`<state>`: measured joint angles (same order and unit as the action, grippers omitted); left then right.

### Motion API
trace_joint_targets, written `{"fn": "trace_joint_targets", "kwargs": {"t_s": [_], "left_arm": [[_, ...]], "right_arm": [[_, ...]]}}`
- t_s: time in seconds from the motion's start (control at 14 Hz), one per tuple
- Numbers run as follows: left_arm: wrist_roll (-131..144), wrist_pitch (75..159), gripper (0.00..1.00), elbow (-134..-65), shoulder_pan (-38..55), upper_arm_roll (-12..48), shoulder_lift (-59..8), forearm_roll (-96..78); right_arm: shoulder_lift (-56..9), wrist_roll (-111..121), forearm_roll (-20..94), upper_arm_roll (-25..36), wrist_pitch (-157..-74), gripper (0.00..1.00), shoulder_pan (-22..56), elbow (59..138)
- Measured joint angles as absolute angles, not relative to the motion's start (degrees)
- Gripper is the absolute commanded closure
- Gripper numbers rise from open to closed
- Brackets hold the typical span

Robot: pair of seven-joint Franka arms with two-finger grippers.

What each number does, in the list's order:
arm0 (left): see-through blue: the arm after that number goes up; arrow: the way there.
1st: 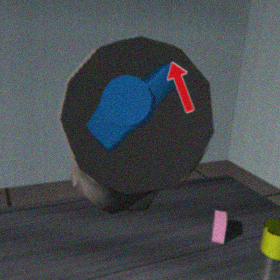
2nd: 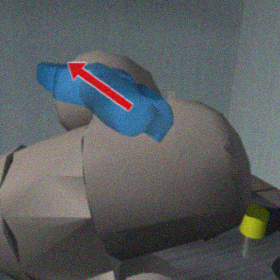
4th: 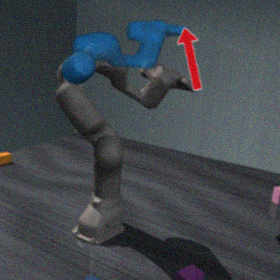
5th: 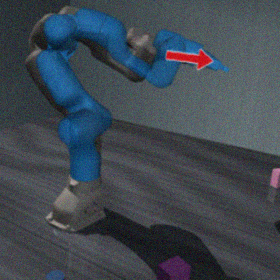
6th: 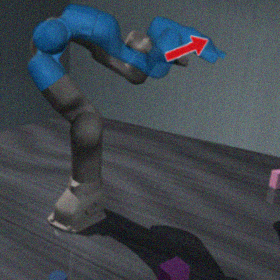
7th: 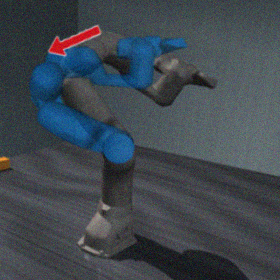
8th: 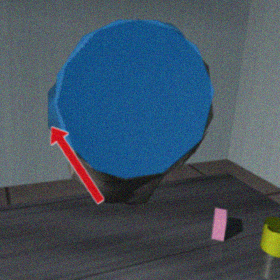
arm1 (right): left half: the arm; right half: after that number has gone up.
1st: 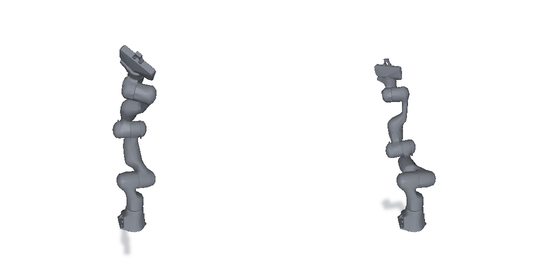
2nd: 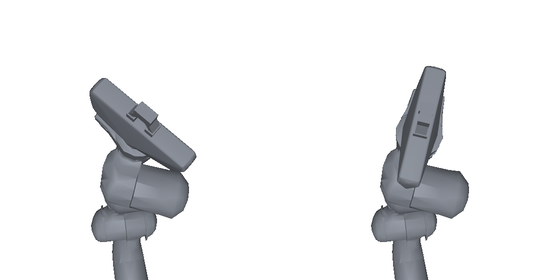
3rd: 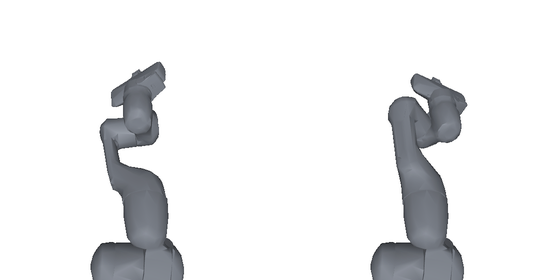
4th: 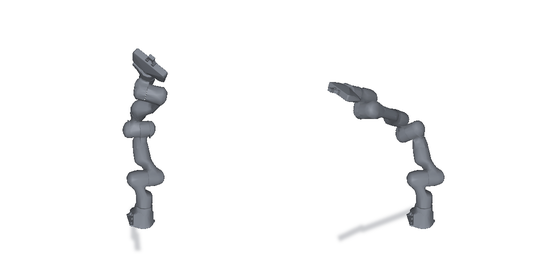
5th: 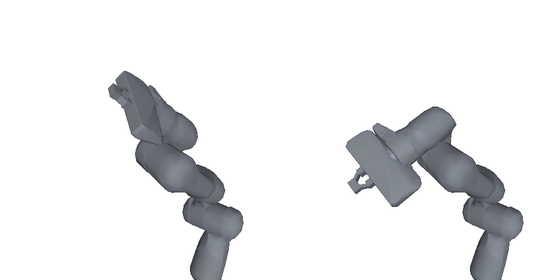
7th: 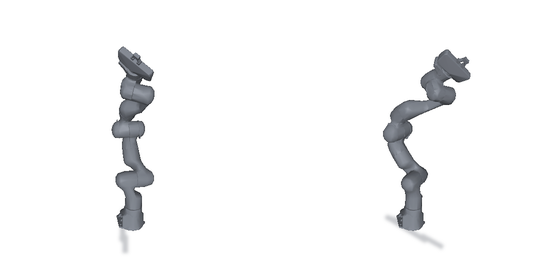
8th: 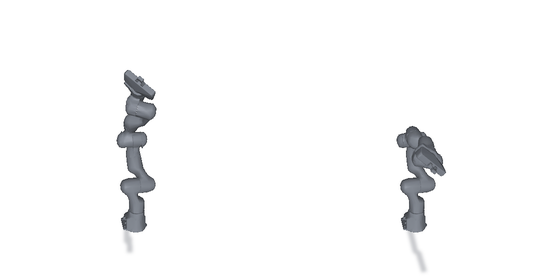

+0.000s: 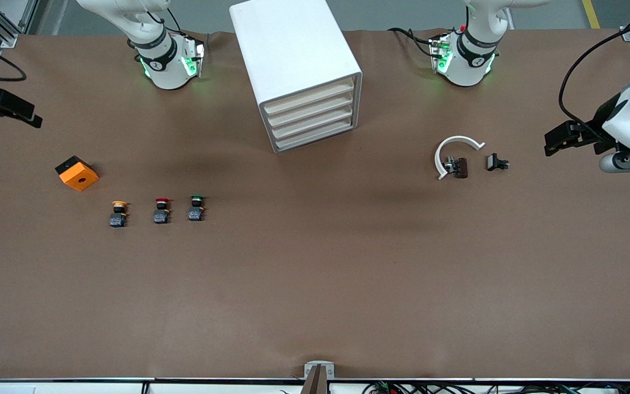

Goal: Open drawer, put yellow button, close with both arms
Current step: 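Move the left gripper toward the cabinet while the right gripper reaches the buttons, then grasp the yellow button with the right gripper while the left gripper grips the drawer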

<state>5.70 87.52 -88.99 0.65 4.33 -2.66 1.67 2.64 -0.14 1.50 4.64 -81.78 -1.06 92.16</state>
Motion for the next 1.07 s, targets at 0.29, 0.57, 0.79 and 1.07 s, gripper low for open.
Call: {"fn": "trace_joint_targets", "kwargs": {"t_s": [0.29, 0.57, 0.79, 1.07], "left_arm": [[9.44, 87.25, 0.00, -89.59, 2.48, 5.24, -4.13, -0.38], [23.02, 88.75, 0.00, -89.97, 7.64, 6.70, -10.61, -5.15], [29.54, 93.07, 0.00, -89.95, 10.61, 6.80, -15.55, -7.48], [45.31, 98.28, 0.00, -89.94, 18.40, 7.14, -20.60, -7.91]], "right_arm": [[-2.07, -0.10, 1.51, 4.70, -82.62, 0.00, -1.27, 92.13], [-5.57, 0.21, 1.48, 4.80, -82.91, 0.00, -2.83, 92.01], [-5.60, 0.23, 1.43, 4.81, -82.70, 0.00, -2.94, 92.09], [-5.57, 0.65, 1.39, 4.92, -84.09, 0.00, -4.21, 94.79]]}}
